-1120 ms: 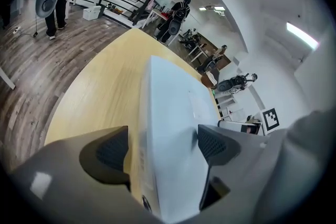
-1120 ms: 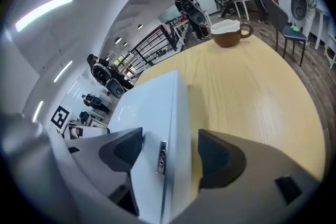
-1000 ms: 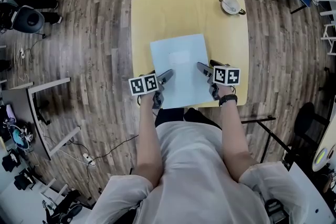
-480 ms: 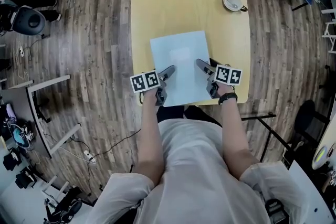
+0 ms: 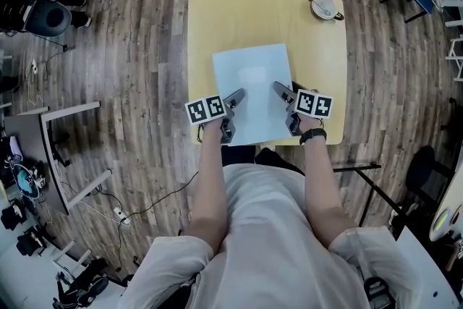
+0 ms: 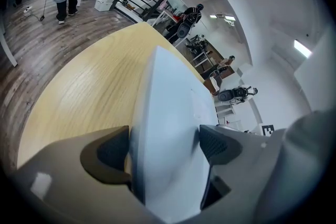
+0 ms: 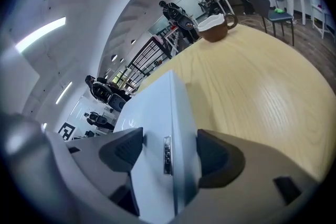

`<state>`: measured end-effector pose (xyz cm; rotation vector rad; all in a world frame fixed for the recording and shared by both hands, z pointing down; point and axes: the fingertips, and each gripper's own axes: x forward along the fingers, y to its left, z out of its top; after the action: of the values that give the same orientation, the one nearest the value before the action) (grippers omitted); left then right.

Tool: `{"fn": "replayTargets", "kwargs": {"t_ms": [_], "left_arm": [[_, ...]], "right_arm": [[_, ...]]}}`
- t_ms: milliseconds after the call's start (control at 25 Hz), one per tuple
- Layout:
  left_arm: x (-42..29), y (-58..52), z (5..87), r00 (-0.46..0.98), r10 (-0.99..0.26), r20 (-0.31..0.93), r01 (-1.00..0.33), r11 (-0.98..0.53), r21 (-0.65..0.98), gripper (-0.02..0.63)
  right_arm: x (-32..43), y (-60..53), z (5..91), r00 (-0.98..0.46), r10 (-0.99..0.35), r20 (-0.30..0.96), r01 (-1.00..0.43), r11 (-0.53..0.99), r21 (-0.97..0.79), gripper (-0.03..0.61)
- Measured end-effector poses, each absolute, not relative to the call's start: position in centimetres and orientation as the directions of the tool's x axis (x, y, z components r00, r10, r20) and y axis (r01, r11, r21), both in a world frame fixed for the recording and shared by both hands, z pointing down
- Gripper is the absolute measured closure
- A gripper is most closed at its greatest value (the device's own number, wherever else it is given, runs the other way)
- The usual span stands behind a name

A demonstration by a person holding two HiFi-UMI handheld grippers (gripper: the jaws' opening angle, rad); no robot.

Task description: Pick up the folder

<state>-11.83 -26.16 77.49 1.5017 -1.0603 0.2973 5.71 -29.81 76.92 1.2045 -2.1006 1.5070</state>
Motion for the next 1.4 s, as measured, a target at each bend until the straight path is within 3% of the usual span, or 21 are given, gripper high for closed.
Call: {"fn": "replayTargets", "kwargs": {"t_ms": [320,640,1000,1400], "left_arm": [[-12.7,-25.8,76.1,0.539,-0.478,0.693,-0.736,0.132,0.664,0.196],[-13.7,-28.1,70.3,0.524,-0.583,0.621,-0.744,0.041,0.667,0.196],[-13.6,-32.1,58.1,0.492,-0.733,0.469,-0.782,-0.136,0.609,0.196],[-12.0,-30.9,45.8,0.454,-0.834,0.313,-0.834,-0.274,0.478,0.196]], "right_arm": [[4.6,-29.8,75.1,-0.622,-0.455,0.637,-0.758,0.149,-0.635,0.272],[3.7,-32.3,69.1,-0.64,-0.524,0.563,-0.748,0.254,-0.614,0.272],[3.5,-35.9,56.0,-0.67,-0.641,0.375,-0.724,0.452,-0.521,0.272],[5.2,-34.0,43.7,-0.686,-0.708,0.167,-0.698,0.575,-0.428,0.272]]}}
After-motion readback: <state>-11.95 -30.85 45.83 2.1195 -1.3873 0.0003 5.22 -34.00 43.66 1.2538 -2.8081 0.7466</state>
